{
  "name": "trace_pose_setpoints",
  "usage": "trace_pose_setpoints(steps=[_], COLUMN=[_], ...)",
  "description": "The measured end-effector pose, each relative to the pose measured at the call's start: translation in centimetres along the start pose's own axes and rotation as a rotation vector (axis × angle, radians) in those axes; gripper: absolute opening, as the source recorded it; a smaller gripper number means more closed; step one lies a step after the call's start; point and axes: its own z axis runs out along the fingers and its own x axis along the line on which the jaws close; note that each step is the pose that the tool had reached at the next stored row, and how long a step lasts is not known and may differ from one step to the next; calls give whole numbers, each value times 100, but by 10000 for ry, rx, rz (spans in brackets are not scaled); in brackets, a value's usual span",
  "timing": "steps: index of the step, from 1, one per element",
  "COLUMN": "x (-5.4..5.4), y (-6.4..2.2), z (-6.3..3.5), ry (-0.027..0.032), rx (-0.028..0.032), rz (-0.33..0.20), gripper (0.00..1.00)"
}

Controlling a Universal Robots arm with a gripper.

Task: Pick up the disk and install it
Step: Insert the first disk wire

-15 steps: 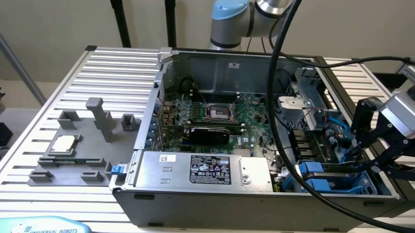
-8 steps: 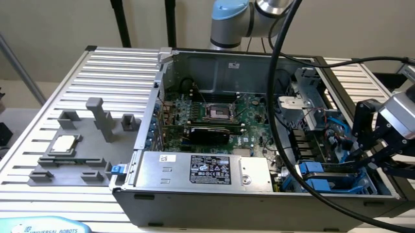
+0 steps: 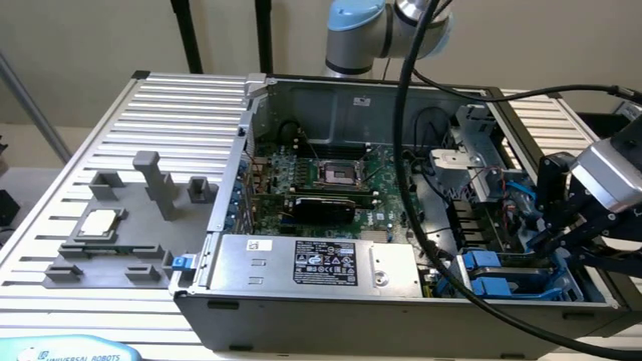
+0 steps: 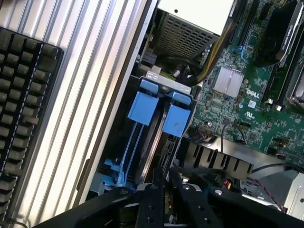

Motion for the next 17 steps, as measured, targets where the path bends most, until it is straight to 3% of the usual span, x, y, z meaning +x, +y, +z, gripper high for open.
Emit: trace_pose_setpoints(steps=[3, 7, 17], x=[-27, -30, -30], y=[81, 93, 94], z=[5, 8, 17], ry=[-2, 10, 52], rx=[-1, 20, 167], rz=[10, 261, 1620], gripper=[16, 16, 16])
